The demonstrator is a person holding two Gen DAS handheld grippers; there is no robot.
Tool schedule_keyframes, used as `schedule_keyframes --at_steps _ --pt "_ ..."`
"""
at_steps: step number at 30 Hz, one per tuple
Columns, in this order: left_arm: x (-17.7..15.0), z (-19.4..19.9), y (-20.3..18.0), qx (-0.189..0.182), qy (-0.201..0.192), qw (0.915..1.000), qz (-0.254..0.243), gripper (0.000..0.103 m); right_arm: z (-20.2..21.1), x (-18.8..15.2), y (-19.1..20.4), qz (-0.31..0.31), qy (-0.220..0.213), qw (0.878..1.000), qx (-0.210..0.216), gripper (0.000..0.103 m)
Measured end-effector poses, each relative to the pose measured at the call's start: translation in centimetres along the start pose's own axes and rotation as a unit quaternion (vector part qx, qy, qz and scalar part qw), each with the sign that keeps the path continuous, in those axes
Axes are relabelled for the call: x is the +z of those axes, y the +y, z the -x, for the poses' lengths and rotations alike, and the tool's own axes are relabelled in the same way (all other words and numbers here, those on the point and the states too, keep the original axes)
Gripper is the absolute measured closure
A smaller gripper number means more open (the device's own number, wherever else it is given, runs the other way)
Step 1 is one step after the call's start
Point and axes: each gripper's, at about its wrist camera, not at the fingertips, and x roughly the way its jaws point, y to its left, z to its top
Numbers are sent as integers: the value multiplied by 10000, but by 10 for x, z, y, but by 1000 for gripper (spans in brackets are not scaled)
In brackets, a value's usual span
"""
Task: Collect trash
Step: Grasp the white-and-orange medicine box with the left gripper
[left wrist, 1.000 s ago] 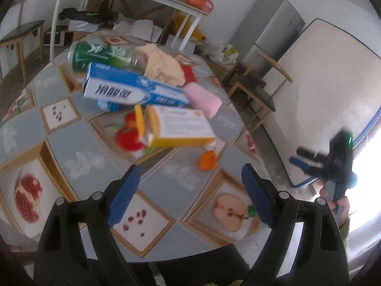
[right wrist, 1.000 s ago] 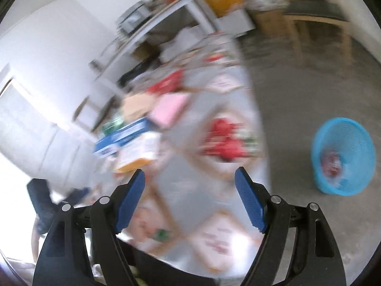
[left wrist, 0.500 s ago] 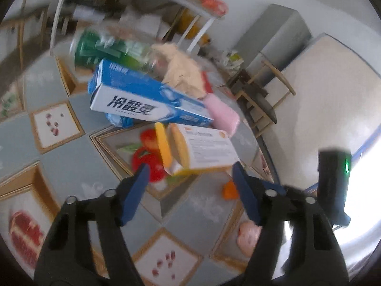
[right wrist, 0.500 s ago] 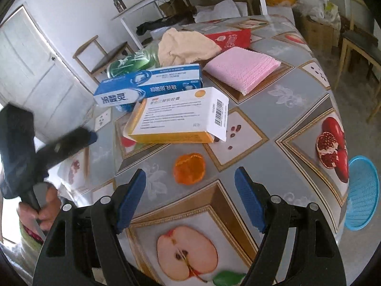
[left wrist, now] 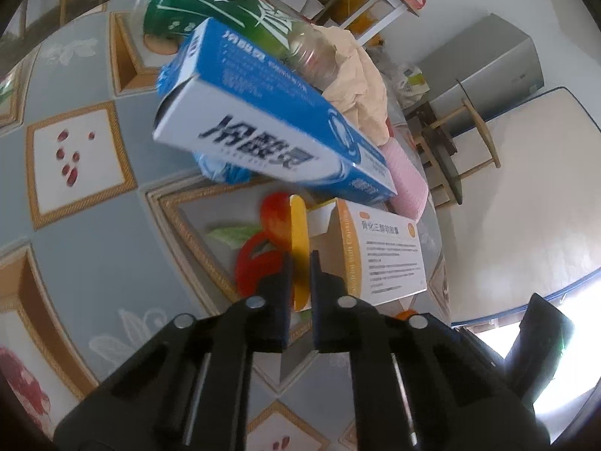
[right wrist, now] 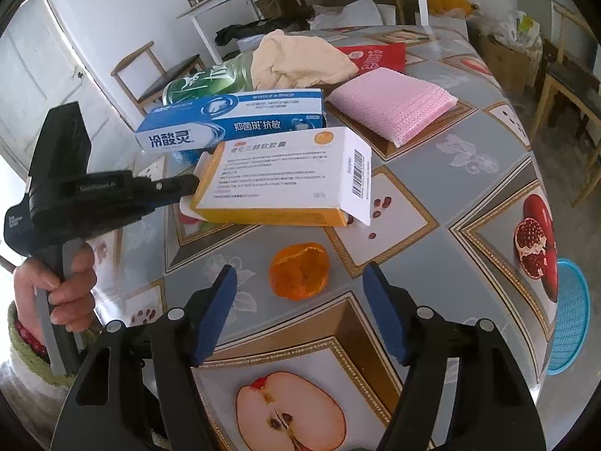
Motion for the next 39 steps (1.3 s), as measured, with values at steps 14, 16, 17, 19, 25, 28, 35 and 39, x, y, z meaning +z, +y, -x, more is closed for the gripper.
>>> schedule_keyframes --at_steps 14,16,17,19,25,28,35,39 --pt "-105 70 38 -224 335 9955 858 92 20 -22 -4 69 -95 9999 -50 38" --pt "-116 84 35 -359 229 9965 721 72 21 -24 -5 53 -98 9999 -37 38" --pt "-115 89 33 -369 109 9974 608 63 22 -24 -5 40 -100 9999 -22 38" --pt "-116 109 21 -306 -375 9988 28 52 24 -26 -6 17 -110 9999 23 38" --pt "-88 109 -14 -243 -565 9897 -1295 24 34 -36 -3 43 -133 9992 383 38" --pt "-73 82 -32 167 -307 9778 -2065 22 42 -47 5 249 -104 9963 811 38" --pt "-78 39 -53 397 435 9435 -3260 21 38 -66 33 1050 -15 9936 405 38" --pt "-81 22 -54 450 714 9430 -3219 21 31 -64 26 940 -55 9953 211 43"
